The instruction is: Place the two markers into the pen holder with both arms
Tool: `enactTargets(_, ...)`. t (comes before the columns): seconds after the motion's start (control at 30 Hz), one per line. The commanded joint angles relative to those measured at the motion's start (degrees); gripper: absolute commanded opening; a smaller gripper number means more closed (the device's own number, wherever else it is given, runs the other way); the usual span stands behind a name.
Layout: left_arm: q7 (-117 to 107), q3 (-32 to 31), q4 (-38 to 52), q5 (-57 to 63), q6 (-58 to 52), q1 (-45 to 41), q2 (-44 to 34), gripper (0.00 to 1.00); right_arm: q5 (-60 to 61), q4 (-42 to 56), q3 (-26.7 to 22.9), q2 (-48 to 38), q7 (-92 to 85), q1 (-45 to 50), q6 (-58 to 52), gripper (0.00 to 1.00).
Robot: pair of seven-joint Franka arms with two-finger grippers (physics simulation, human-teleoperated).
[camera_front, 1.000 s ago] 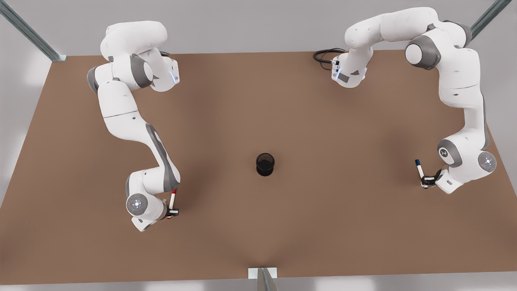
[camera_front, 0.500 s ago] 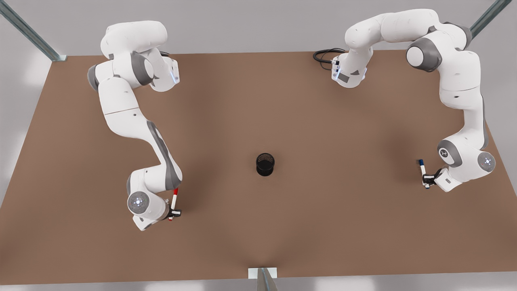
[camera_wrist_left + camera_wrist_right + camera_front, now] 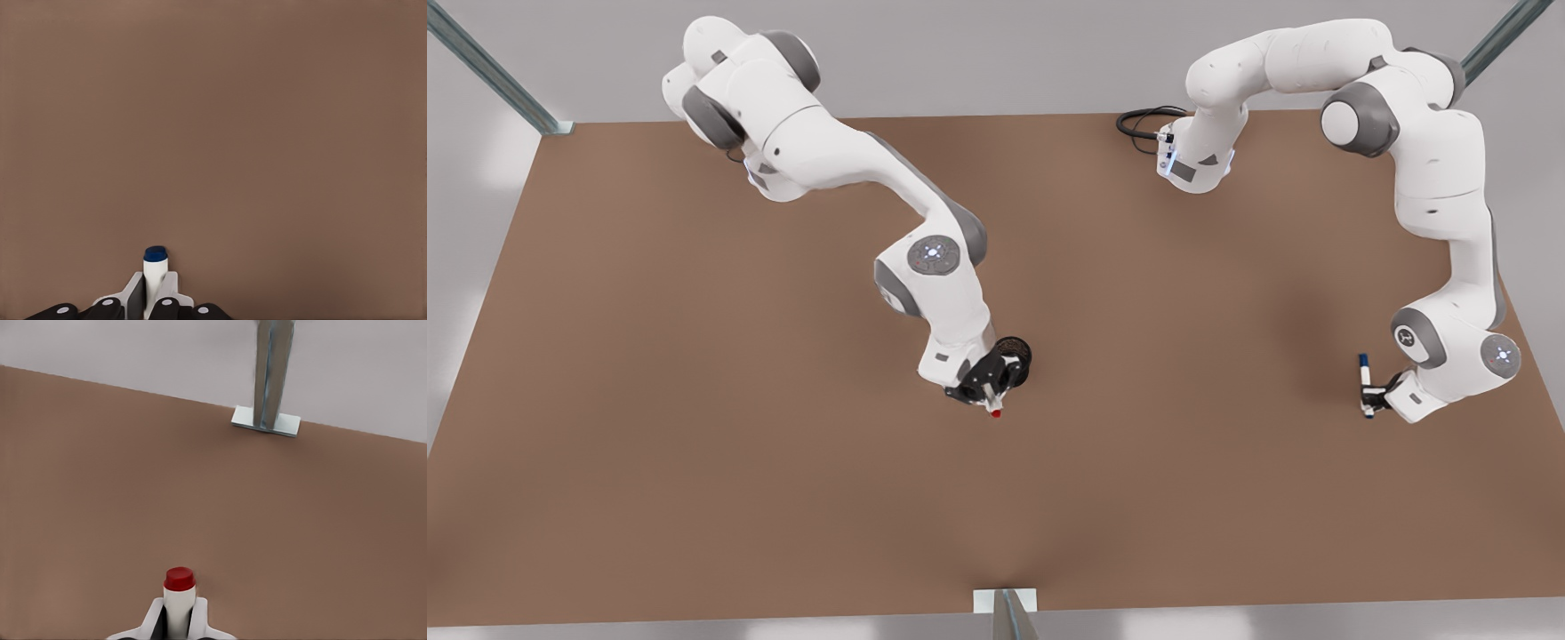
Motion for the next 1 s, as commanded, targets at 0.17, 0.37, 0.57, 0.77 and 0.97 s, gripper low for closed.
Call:
enactTargets(0.17, 2.49, -5.25, 0.28, -1.1, -0.69, 0.38, -4.81, 0.24, -17.8, -16.61, -0.52, -5.2, 36.79, 1.28, 32.1, 0.21)
enactTargets(0.37, 2.49, -10.61, 0.55, -5.93, -1.04, 0.82, -6.31, 0.24, -41.1, -16.26, -0.96, -3.71, 56.75, 3.48, 32.55, 0.21)
enactTargets(0.57, 2.49, -11.14, 0.55, -7.43, -1.04, 0.47, -5.96, 0.24, -60.35, -17.4, -0.96, -1.34, 69.32, 3.39, 31.93, 0.21)
enactTargets(0.77, 2.49, -11.14, 0.55, -7.51, -1.04, 0.55, -5.87, 0.24, -67.29, -21.88, -0.87, -1.78, 75.2, 3.31, 31.93, 0.21)
enactTargets(0.97, 2.49, -15.17, 0.63, -11.21, -1.31, 0.47, -5.87, 0.24, -69.67, -22.06, -0.87, -1.16, 76.09, 3.13, 32.02, 1.0)
